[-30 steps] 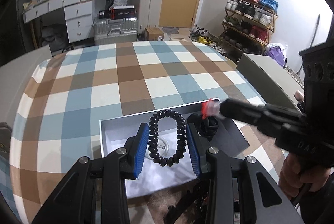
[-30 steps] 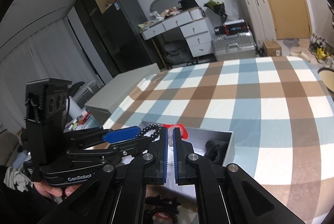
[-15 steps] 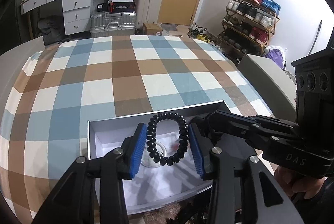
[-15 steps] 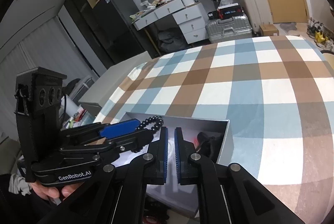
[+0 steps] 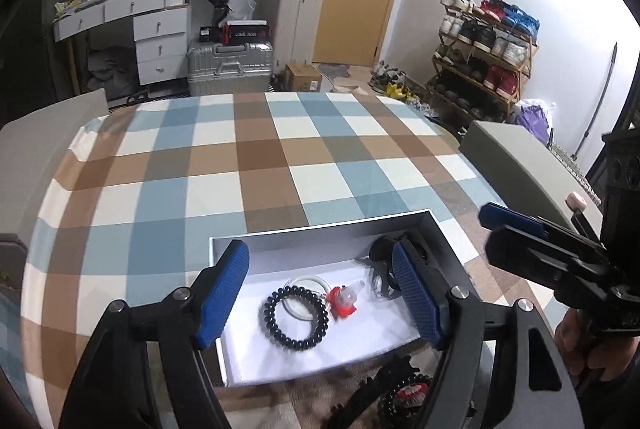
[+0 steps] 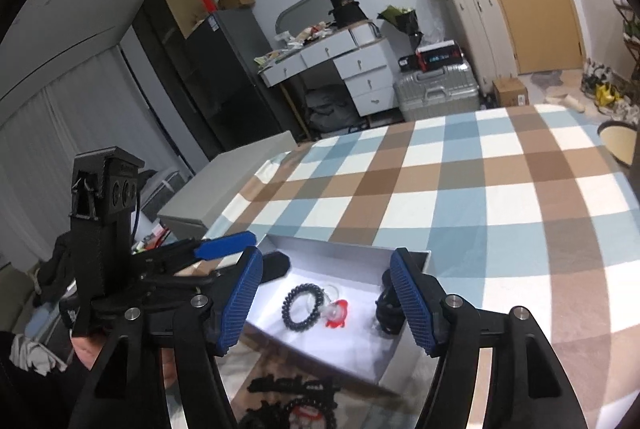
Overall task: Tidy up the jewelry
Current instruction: 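Withdraw both grippers from the box back toward the jewelry pile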
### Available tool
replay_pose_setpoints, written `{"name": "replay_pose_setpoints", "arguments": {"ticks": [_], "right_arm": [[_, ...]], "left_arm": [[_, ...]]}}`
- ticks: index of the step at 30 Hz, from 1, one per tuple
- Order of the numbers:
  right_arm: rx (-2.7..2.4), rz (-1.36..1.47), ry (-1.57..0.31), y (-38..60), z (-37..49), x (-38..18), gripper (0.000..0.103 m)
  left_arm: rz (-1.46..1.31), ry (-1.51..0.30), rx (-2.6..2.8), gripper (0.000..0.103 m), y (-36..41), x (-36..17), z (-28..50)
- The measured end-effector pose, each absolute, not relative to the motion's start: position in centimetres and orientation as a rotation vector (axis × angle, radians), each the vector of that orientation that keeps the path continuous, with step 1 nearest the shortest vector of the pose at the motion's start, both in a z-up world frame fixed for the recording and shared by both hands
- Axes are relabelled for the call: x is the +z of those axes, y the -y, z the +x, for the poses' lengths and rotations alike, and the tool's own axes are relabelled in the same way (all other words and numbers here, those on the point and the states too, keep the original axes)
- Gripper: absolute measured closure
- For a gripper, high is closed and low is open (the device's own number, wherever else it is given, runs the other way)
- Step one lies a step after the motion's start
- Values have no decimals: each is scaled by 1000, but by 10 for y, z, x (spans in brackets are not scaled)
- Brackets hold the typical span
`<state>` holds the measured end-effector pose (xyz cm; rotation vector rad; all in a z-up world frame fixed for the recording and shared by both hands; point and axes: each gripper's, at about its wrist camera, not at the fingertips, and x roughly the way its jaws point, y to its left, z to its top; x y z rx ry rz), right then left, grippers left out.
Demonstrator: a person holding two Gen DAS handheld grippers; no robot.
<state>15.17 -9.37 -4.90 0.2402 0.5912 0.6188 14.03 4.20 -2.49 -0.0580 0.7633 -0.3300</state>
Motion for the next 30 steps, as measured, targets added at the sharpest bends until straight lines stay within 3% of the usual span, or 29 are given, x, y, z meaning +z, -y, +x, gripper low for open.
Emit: {"name": "replay_pose_setpoints", "arguments": {"ticks": [6, 10, 15, 21, 30], "right_arm": [[561, 236, -573, 104, 129, -41, 28], [544, 240, -561, 112, 111, -36, 24], [517, 211, -533, 119, 88, -33, 13], [520, 137, -496, 123, 55, -37, 5], [531, 43, -606, 113, 31, -85, 5]], "left_arm": [[-26, -721, -295, 29, -45, -13, 123], [-11, -679, -275, 19, -46, -3, 110], [26, -625, -231, 19, -42, 1, 91], [-20, -610, -159, 5, -54, -8, 75], [-72, -649, -151, 4, -63, -31, 46]]}}
